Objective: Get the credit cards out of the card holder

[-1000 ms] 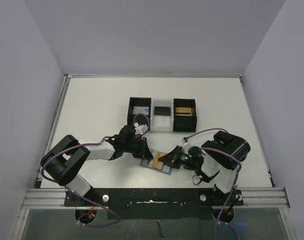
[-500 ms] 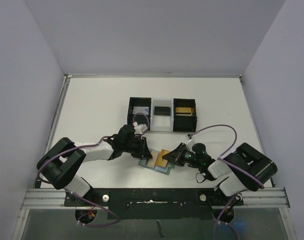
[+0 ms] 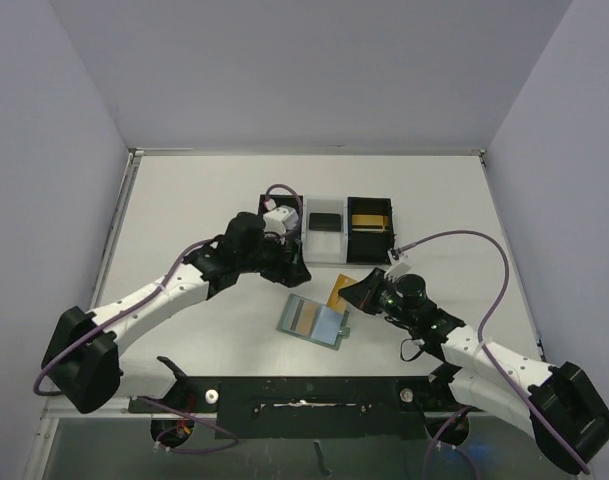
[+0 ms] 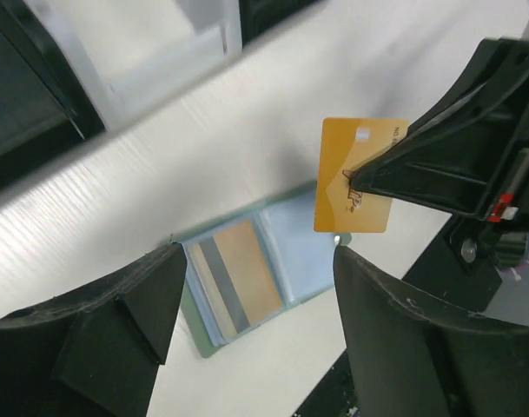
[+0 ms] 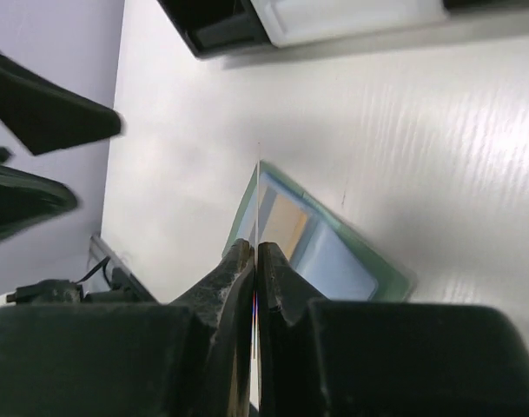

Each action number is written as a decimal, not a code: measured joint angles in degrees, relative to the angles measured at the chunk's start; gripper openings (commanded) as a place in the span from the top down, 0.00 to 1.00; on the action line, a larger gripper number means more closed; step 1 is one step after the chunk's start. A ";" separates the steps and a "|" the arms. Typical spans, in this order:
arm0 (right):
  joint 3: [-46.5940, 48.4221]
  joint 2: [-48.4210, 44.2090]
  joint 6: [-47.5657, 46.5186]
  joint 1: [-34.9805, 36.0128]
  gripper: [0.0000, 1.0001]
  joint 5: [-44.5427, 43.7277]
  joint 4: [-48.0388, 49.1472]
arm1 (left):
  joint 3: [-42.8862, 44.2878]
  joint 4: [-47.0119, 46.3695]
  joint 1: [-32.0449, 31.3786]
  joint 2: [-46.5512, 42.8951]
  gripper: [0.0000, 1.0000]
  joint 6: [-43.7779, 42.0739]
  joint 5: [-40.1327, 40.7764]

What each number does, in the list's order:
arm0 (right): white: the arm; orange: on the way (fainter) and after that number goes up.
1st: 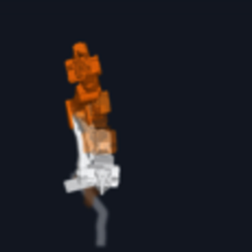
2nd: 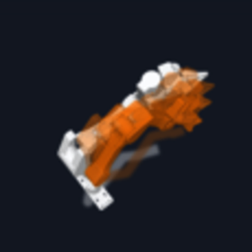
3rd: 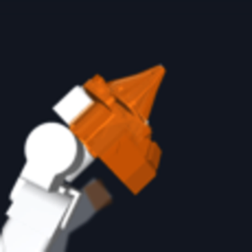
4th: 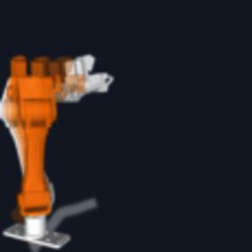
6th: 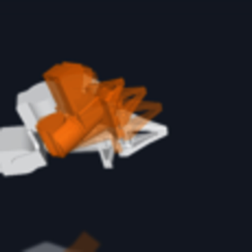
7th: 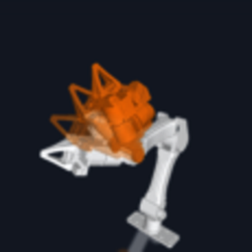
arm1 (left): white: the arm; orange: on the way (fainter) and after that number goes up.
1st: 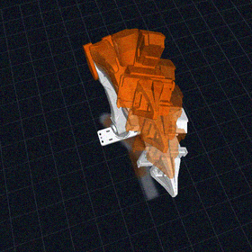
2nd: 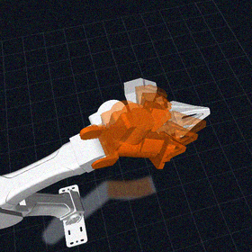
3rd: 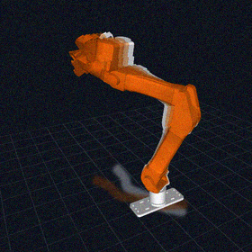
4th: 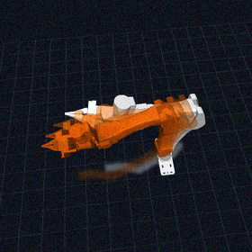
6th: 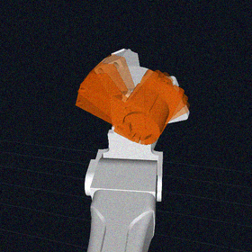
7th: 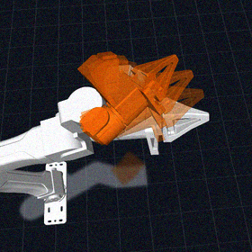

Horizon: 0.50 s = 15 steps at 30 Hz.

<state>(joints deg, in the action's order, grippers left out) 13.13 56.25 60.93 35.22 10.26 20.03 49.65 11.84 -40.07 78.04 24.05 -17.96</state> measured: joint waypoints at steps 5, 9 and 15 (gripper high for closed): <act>2.84 -9.88 -7.67 -0.02 1.00 -6.54 -9.46 | 3.76 3.15 0.61 -7.72 0.29 -5.99 5.27; 6.82 -16.35 -15.56 -0.04 1.00 -11.89 -14.10 | 2.36 4.61 2.71 -8.68 0.29 -7.28 8.59; 12.87 -19.04 -26.69 -0.76 1.00 -20.46 -17.16 | -0.61 7.65 9.20 -8.22 0.28 -6.32 12.72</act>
<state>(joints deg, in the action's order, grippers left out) 26.00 37.21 34.24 34.46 -10.20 2.87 49.04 19.49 -30.87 69.82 17.74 -5.23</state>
